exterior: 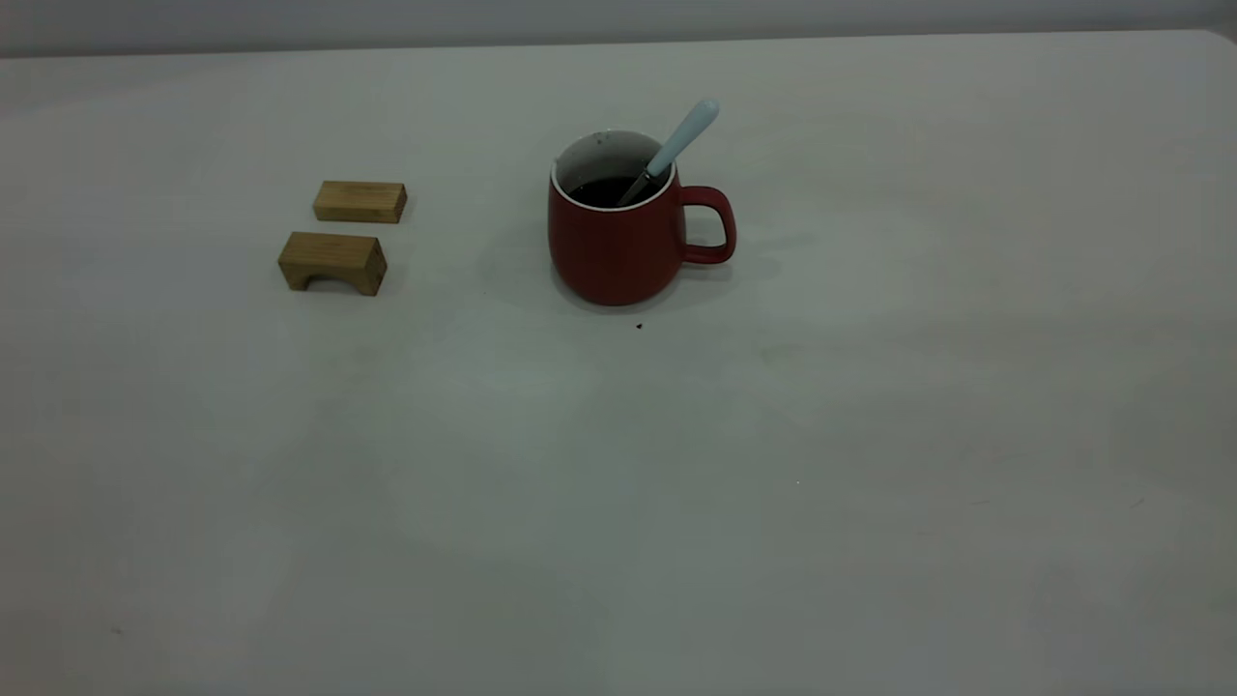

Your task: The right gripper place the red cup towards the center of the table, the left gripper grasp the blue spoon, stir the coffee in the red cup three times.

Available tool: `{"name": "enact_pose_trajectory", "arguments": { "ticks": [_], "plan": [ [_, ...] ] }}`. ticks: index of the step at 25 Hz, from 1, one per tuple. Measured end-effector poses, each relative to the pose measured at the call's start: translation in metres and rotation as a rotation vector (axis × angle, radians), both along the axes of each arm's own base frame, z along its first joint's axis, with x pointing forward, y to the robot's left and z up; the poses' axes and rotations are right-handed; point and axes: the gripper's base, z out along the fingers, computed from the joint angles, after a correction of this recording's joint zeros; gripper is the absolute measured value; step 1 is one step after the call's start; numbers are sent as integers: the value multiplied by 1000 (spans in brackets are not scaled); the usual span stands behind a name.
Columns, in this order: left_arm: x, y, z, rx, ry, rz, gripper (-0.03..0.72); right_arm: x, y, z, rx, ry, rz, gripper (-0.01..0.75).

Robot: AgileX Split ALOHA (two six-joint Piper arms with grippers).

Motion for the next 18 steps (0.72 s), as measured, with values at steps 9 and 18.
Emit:
{"name": "enact_pose_trajectory", "arguments": {
  "ticks": [9, 18],
  "plan": [
    [-44, 3, -35, -77, -167, 78, 572, 0, 0, 0, 0, 0, 0, 575],
    [-54, 3, -36, -80, -236, 122, 572, 0, 0, 0, 0, 0, 0, 575]
  ]
}}
